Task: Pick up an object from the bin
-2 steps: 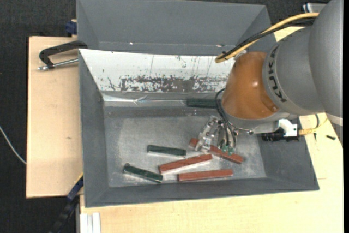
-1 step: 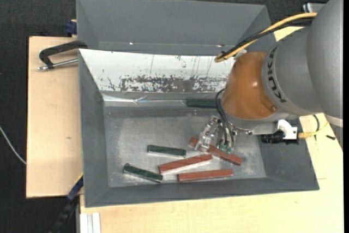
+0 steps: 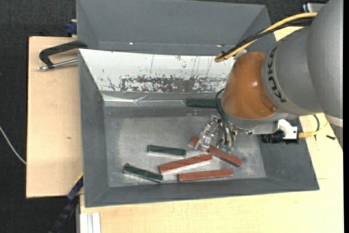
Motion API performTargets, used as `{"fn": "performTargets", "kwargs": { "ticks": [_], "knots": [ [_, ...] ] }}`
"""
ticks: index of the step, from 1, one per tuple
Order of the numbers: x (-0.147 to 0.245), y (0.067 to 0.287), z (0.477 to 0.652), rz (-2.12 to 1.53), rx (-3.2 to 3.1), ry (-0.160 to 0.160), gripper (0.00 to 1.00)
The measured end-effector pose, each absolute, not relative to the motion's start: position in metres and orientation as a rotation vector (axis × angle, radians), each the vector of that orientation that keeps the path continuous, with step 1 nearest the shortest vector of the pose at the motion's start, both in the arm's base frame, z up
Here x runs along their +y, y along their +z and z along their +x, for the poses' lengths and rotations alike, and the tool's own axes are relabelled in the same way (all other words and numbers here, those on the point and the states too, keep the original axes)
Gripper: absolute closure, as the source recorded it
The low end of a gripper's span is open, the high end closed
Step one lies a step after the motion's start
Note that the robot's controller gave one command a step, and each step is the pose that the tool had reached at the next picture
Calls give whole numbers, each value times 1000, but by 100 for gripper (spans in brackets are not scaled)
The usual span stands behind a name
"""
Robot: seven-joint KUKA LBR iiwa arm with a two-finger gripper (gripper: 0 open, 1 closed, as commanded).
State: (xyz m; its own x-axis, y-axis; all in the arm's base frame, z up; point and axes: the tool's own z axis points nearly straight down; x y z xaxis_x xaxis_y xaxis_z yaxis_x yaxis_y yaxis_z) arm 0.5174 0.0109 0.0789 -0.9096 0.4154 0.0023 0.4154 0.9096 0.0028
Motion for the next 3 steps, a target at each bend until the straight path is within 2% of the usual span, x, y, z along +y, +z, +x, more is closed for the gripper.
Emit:
{"fn": "performTargets", "kwargs": {
  "ticks": [1,3],
  "knots": [
    [11,84,516,-635,-3077,-1,100],
    [11,113,517,-644,-3080,-3,100]
  ]
}}
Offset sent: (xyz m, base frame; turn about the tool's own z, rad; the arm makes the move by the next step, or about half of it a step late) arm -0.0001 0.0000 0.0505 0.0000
